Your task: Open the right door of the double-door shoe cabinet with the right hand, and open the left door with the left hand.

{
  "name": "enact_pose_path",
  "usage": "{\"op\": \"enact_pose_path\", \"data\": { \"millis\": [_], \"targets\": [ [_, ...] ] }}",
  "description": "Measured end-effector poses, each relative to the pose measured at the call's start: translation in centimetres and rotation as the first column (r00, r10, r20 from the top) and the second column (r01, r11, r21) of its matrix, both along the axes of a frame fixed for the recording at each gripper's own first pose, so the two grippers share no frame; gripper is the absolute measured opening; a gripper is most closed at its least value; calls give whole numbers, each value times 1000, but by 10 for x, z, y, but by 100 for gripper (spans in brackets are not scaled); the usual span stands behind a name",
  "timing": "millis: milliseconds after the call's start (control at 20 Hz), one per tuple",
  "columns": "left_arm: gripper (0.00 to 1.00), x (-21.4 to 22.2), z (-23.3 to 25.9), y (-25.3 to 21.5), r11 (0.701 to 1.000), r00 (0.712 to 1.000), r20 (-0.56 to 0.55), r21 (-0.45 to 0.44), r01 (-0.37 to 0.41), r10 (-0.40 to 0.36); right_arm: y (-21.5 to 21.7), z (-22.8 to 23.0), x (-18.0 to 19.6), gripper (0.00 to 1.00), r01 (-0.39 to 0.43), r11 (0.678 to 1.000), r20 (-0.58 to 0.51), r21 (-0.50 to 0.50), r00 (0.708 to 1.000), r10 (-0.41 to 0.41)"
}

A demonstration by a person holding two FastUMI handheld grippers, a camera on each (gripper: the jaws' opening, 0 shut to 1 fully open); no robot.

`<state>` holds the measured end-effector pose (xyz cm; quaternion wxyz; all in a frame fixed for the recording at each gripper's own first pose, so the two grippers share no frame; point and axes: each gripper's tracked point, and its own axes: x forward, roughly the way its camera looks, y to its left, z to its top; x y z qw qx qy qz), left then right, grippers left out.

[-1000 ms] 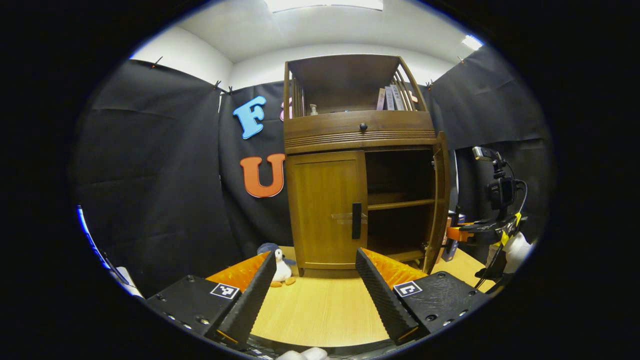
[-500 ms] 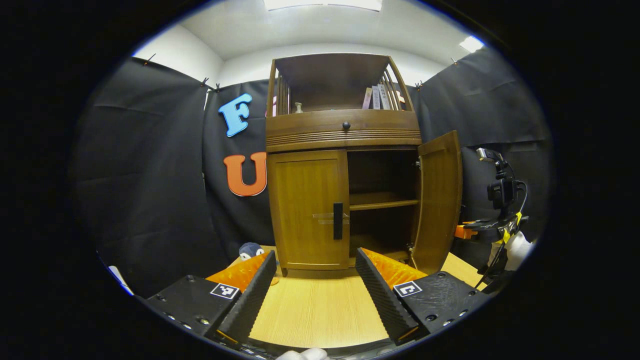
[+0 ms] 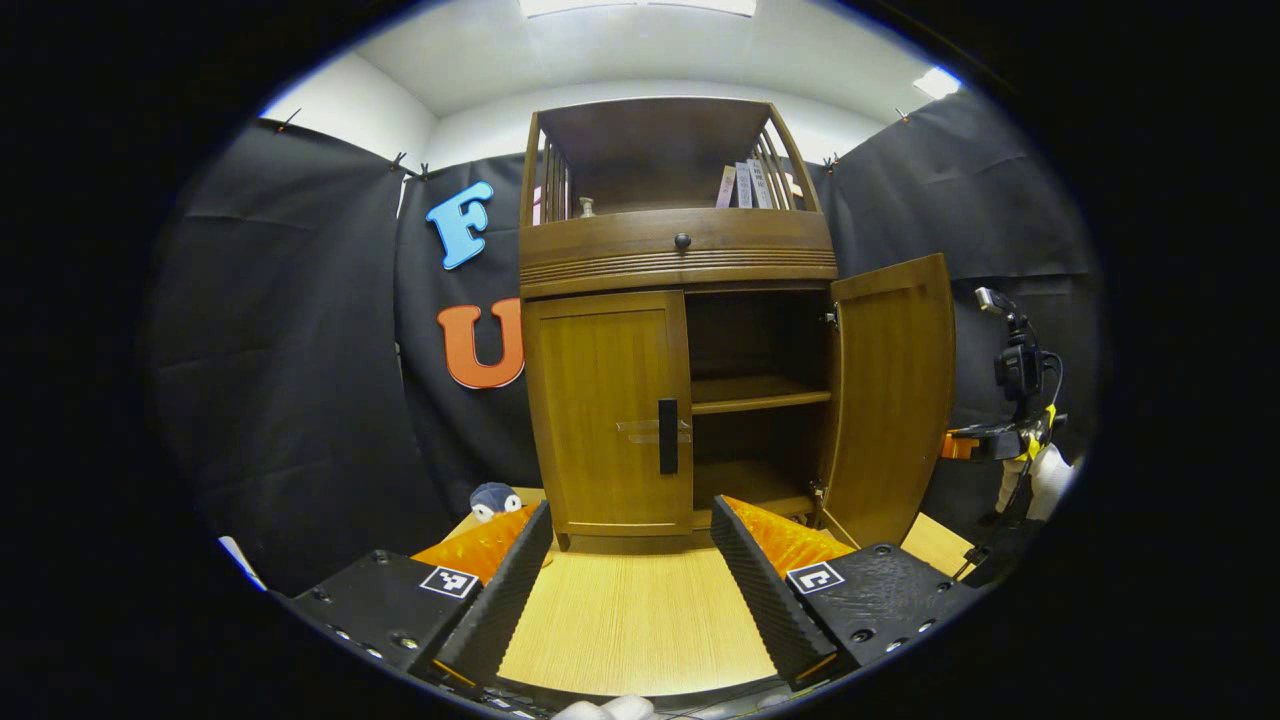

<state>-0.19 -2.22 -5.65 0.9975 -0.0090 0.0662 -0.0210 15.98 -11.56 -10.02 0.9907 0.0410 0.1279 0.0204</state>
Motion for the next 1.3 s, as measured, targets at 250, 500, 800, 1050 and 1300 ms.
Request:
{"op": "enact_pose_path", "data": {
  "millis": [250,500,800,1050,1300],
  "targets": [
    [96,9,-10,-2,1000,1000,-21,2,-10,10,-18,1,2,4,-66,998,5,-2,998,66],
    [96,17,-12,-12,1000,1000,-20,-28,-7,7,-31,2,6,5,-140,990,4,-12,990,140],
    [96,19,-14,-11,999,1000,-16,-38,-12,11,-32,2,5,6,-149,989,6,-25,989,149],
    [96,15,-15,1,999,1000,-15,-35,-21,20,-53,3,-8,49,-61,998,-2,-27,998,61],
    [96,10,-17,13,1000,1000,-16,-26,-13,12,-64,31,-47,82,46,996,64,-76,997,-41]
  ]
}}
